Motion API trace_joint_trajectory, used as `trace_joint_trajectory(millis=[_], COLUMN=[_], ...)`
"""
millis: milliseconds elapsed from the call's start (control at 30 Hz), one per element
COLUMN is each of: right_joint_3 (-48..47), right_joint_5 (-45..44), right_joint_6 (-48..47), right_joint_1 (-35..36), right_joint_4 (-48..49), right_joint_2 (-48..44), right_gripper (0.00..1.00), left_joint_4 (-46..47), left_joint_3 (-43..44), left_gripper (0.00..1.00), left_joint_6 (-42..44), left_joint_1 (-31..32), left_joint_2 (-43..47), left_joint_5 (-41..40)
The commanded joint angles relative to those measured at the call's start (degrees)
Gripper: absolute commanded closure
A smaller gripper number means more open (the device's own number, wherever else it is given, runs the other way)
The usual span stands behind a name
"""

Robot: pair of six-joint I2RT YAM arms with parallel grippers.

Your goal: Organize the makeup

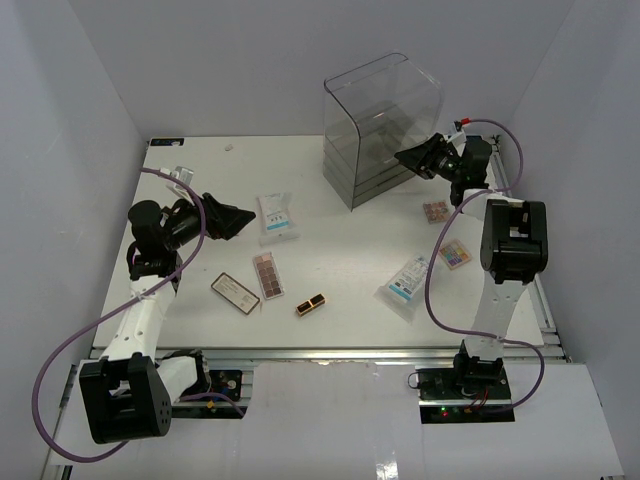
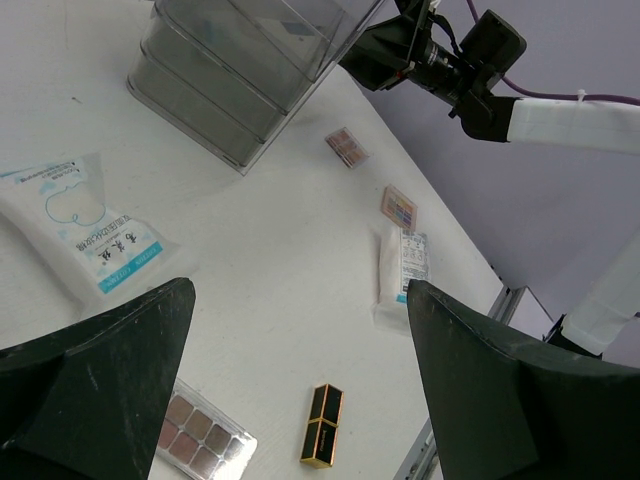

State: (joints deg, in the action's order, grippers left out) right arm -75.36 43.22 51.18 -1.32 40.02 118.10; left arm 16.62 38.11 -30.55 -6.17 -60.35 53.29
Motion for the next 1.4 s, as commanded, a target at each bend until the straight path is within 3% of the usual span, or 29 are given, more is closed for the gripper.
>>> trace_joint_trajectory(millis=[0,167,567,800,933,1167,1367], right_joint_3=[-3.46,-5.15,-3.76,5.55,11.92,18.16,20.35], right_joint_5=[-0.50,-0.87,0.00,1.09,1.59,0.73,0.59], right_joint_6=[4.70,6.15,11.55,12.49,13.73,13.95,14.48], right_joint_1=[0.09,0.09,-0.48,-2.05,-2.77,-3.24,-3.46], right_joint_4=[7.95,8.96,18.87,23.78,25.21,25.38,24.81], right_joint_2=[2.21,4.88,5.87,-3.59,-9.94,-17.72,-21.95], right_gripper=[0.52,0.60,0.89,0.92,0.92,0.92,0.92], left_joint_4=[-0.27,-0.55,-0.58,1.90,2.19,2.35,4.87], left_joint_3=[0.92,1.09,1.18,0.37,1.22,5.74,14.24], left_gripper=[0.02,0.02,0.02,0.02,0.02,0.02,0.02], left_joint_6=[1.54,1.82,2.38,1.38,1.14,0.67,0.60], left_joint_1=[0.11,0.19,0.20,0.86,4.73,20.37,30.70], left_joint_2=[-0.20,-0.38,-0.76,-0.93,-2.52,-4.97,-14.20], left_joint_5=[-0.12,-0.21,0.26,1.40,-0.79,-11.46,-21.07])
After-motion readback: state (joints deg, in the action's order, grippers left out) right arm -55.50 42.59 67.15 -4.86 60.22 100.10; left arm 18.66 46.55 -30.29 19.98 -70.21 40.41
